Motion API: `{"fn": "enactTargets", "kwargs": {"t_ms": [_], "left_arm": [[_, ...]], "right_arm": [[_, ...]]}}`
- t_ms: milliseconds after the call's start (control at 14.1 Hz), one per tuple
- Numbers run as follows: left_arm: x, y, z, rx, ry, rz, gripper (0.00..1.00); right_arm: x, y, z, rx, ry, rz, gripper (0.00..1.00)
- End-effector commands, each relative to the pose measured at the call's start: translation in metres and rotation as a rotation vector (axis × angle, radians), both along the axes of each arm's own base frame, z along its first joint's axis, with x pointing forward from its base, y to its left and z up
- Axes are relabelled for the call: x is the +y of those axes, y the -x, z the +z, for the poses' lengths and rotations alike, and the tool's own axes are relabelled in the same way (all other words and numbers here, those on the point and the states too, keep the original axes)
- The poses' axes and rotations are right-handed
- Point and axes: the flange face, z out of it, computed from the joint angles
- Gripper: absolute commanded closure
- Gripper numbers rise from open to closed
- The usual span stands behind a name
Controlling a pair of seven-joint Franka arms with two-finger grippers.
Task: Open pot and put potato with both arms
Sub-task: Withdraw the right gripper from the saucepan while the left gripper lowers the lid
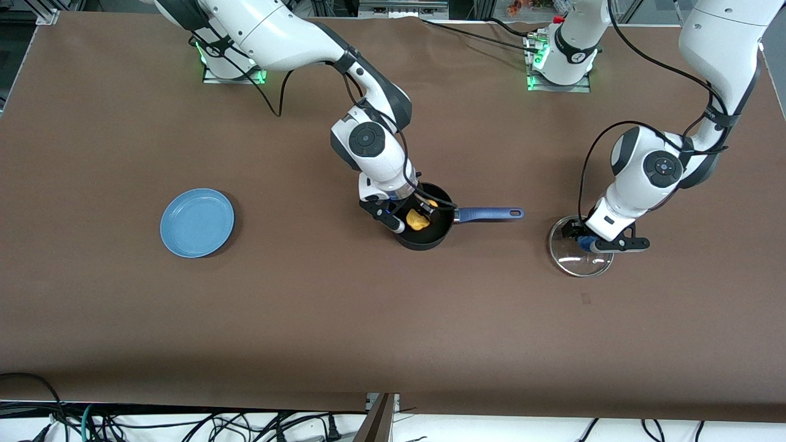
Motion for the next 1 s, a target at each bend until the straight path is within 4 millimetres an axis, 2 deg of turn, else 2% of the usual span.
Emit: {"fn": "enactTargets", "kwargs": {"t_ms": [0,71,213,356,427,498,711,854,925], "left_arm": [[0.008,-0.001,0.004,-0.026,-0.018,-0.024,0.50],[0.009,0.000,0.003,-0.024,-0.018,-0.021,0.50],[0.012,-0.001,0.004,-0.025,-0.020,-0.018,0.46],[0.012,-0.001,0.005,-0.026,-0.022,-0.021,0.28],[0.012,-0.002,0.006,-0.028,-0.023,-0.025,0.12],[0.013,-0.003,0.008,-0.033,-0.025,-0.025,0.07],[0.017,-0.007,0.016,-0.043,-0.032,-0.018,0.04],[0.020,-0.015,0.029,-0.054,-0.045,-0.009,0.04],[0.022,-0.023,0.043,-0.063,-0.059,-0.004,0.04]], "right_arm": [[0.001,-0.006,0.009,-0.018,0.029,0.022,0.00],[-0.003,-0.014,0.021,-0.010,0.042,0.022,0.00],[-0.024,-0.043,0.057,0.028,0.098,0.078,0.00],[-0.045,-0.061,0.089,0.065,0.165,0.208,0.00],[-0.062,-0.073,0.098,0.082,0.188,0.265,0.00],[-0.085,-0.084,0.104,0.102,0.211,0.329,0.00],[-0.160,-0.111,0.153,0.086,0.274,0.559,0.00],[-0.210,-0.126,0.176,0.090,0.305,0.688,0.00],[-0.235,-0.133,0.185,0.092,0.312,0.734,0.00]]}}
